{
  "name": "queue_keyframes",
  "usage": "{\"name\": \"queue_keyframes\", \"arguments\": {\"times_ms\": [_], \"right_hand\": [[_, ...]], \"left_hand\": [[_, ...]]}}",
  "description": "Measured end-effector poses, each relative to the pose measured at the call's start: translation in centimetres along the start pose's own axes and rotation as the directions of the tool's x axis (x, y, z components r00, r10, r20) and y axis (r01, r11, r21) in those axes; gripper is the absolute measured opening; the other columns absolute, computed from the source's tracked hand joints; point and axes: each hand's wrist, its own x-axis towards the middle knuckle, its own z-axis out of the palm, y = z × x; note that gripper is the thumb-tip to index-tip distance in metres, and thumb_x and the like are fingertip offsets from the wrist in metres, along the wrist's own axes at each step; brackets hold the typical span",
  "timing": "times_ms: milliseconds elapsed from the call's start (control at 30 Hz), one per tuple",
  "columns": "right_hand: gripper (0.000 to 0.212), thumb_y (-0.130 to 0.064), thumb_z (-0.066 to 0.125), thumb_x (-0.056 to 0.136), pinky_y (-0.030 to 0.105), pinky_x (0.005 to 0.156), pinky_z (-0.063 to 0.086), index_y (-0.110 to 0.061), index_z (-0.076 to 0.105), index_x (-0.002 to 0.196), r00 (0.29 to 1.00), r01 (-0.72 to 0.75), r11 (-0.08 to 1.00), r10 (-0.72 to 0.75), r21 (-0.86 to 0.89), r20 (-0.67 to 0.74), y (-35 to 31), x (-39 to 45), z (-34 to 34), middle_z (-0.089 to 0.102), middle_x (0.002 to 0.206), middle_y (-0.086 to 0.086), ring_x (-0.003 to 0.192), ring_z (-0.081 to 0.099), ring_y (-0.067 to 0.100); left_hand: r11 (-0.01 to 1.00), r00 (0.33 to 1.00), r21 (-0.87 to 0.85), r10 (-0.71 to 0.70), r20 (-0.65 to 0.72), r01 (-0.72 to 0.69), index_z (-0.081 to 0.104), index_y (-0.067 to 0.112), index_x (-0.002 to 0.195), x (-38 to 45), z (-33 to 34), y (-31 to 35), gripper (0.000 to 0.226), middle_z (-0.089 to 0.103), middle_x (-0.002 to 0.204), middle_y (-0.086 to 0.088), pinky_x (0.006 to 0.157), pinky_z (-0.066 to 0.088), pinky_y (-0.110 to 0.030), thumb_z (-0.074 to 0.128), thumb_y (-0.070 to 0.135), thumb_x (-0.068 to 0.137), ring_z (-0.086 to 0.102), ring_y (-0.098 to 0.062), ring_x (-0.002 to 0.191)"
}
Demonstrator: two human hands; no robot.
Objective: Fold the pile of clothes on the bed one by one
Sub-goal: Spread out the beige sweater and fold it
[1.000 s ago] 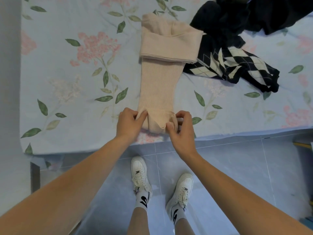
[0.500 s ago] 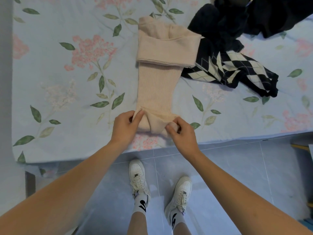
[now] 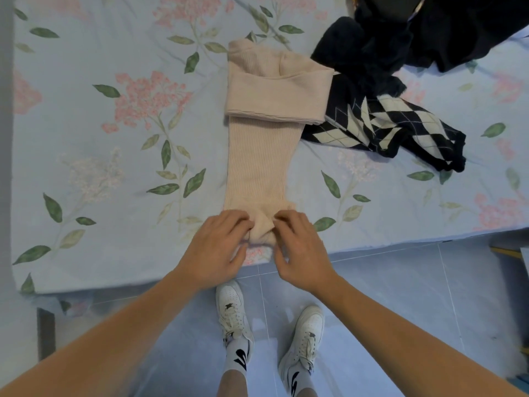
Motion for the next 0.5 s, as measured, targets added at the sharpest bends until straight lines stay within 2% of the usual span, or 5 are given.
{"name": "queue_keyframes", "arguments": {"times_ms": [67, 100, 267, 400, 500], "right_hand": [[0.065, -0.014, 0.067, 0.083, 0.041, 0.109, 0.044, -0.005, 0.052, 0.146, 0.994, 0.018, 0.999, -0.014, -0.038, 0.107, 0.4, -1.1, 0.1, 0.048, 0.151, 0.009, 0.139, 0.046, 0.028], [0.070, -0.017, 0.065, 0.086, 0.041, 0.117, 0.039, -0.006, 0.045, 0.153, 0.991, 0.022, 0.997, -0.013, -0.070, 0.130, 0.5, -1.1, 0.3, 0.043, 0.158, 0.009, 0.147, 0.040, 0.028], [0.063, -0.026, 0.060, 0.096, 0.045, 0.125, 0.029, -0.013, 0.043, 0.156, 0.990, -0.012, 0.985, 0.035, -0.171, 0.135, 0.7, 1.0, 0.8, 0.037, 0.166, 0.001, 0.156, 0.029, 0.022], [0.053, -0.015, 0.063, 0.092, 0.045, 0.121, 0.037, -0.013, 0.058, 0.145, 0.994, -0.032, 0.991, 0.046, -0.131, 0.102, 1.4, 2.6, 0.2, 0.054, 0.154, 0.002, 0.147, 0.045, 0.023], [0.035, -0.011, 0.063, 0.094, 0.043, 0.091, 0.055, -0.014, 0.067, 0.129, 0.979, -0.188, 0.977, 0.177, 0.103, 0.104, 1.3, 4.6, -2.1, 0.072, 0.122, 0.001, 0.111, 0.066, 0.021]], "left_hand": [[0.999, 0.998, 0.007, -0.036, 0.057, 0.036, 0.051, 0.013, 0.147, -0.8, 0.9, -1.1, 0.062, 0.044, 0.156, -0.003, 0.114, 0.041, -0.041, 0.068, 0.019, 0.088, 0.043, -0.023, 0.145], [0.999, 0.997, 0.016, -0.051, 0.060, 0.050, 0.045, 0.014, 0.153, -0.8, 1.2, -1.6, 0.068, 0.038, 0.163, -0.003, 0.118, 0.037, -0.043, 0.066, 0.016, 0.089, 0.035, -0.023, 0.151], [0.996, 0.992, 0.028, -0.083, 0.098, 0.080, 0.037, 0.020, 0.159, 1.4, 1.3, -2.8, 0.078, 0.031, 0.168, 0.002, 0.121, 0.035, -0.047, 0.064, 0.009, 0.087, 0.026, -0.021, 0.156], [0.992, 0.989, -0.068, -0.096, 0.114, 0.105, 0.050, 0.019, 0.153, 3.0, 0.4, -3.8, 0.073, 0.044, 0.161, 0.001, 0.118, 0.038, -0.045, 0.069, 0.006, 0.084, 0.038, -0.023, 0.151], [0.930, 0.975, -0.297, -0.193, 0.109, 0.217, 0.069, 0.021, 0.131, 4.8, -1.6, -4.3, 0.048, 0.070, 0.132, 0.000, 0.104, 0.052, -0.046, 0.062, 0.015, 0.083, 0.063, -0.022, 0.125]]}}
